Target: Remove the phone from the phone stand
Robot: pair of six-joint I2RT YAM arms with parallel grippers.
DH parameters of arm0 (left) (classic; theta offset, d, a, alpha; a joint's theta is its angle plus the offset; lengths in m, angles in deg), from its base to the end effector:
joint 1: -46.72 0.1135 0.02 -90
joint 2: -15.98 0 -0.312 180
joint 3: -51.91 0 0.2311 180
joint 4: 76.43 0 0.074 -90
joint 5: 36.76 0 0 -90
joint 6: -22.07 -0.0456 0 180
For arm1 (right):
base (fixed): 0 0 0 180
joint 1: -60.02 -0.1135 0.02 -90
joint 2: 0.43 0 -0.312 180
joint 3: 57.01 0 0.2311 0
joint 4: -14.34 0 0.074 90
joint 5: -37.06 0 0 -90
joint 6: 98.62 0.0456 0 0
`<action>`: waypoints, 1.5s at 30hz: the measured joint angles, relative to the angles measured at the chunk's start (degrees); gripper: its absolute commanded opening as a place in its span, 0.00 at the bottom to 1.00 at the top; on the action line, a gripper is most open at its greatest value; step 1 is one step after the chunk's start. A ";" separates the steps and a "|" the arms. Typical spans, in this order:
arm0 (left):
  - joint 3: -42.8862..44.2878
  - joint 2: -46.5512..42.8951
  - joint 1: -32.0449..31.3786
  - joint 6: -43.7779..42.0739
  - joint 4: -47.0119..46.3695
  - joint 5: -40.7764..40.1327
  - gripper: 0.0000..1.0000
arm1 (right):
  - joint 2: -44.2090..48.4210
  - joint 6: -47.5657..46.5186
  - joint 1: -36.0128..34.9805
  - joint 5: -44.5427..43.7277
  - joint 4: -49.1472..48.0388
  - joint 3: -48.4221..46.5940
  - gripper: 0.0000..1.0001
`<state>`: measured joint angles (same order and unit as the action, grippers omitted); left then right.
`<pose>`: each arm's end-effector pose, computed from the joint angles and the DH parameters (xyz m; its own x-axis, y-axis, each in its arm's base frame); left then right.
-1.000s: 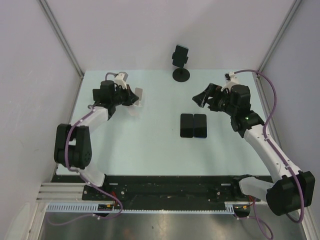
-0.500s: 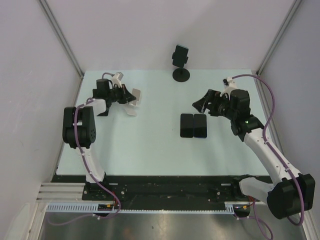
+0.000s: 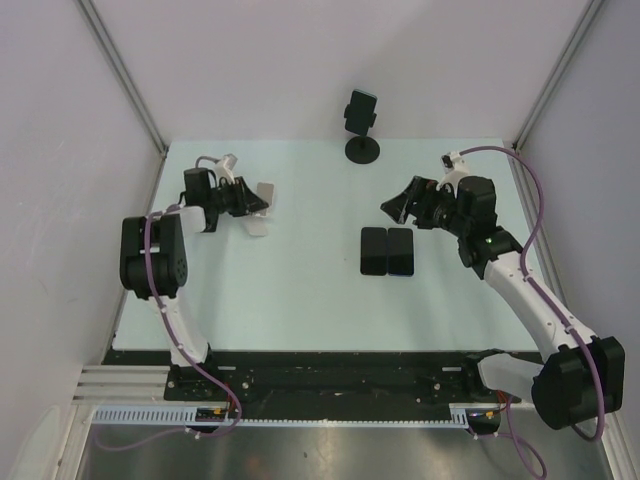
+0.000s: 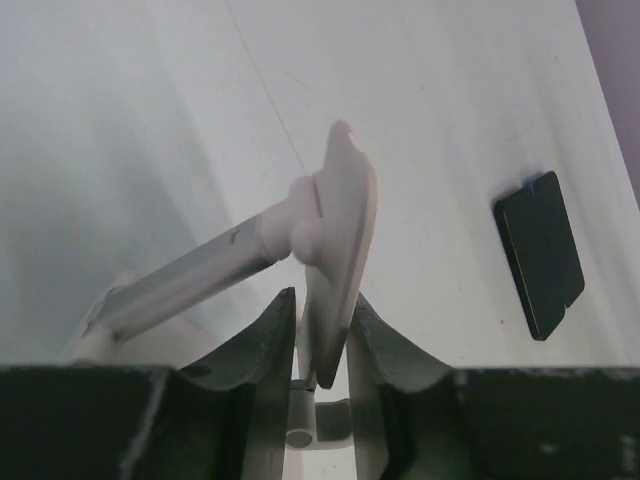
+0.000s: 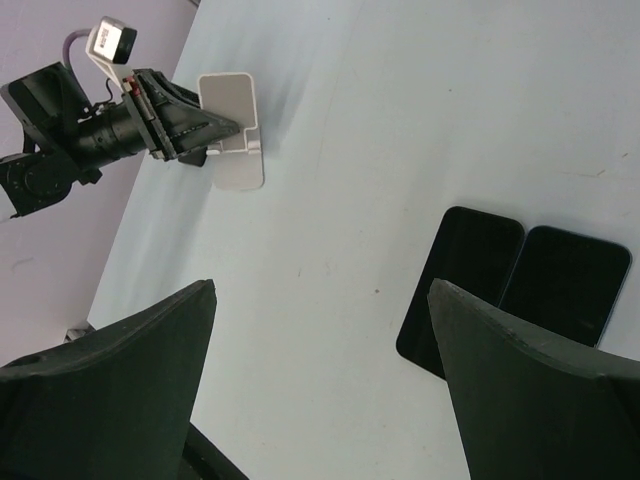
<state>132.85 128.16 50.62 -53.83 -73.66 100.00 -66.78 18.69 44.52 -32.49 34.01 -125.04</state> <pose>0.4239 -0.0044 0.2237 -0.6767 -0.2134 -0.7047 0.4032 0.6934 -0.5971 0.2240 0.0787 0.3700 -0.5262 0.3002 -0.7956 -0.3705 0.7612 0.5323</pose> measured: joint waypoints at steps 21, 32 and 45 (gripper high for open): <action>-9.86 -16.65 1.49 3.96 6.51 -14.34 1.00 | -0.61 -1.33 0.04 3.41 -1.53 0.07 0.93; -11.43 -30.88 -13.84 12.98 16.20 -47.84 1.00 | 0.44 -4.11 0.52 2.16 1.36 0.07 0.99; -1.97 -22.49 -20.50 21.86 24.79 -76.98 1.00 | 6.34 -11.85 0.92 -9.64 10.97 0.15 1.00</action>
<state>130.88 105.67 30.12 -31.97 -48.87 23.02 -60.44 6.84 45.43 -42.13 44.98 -124.89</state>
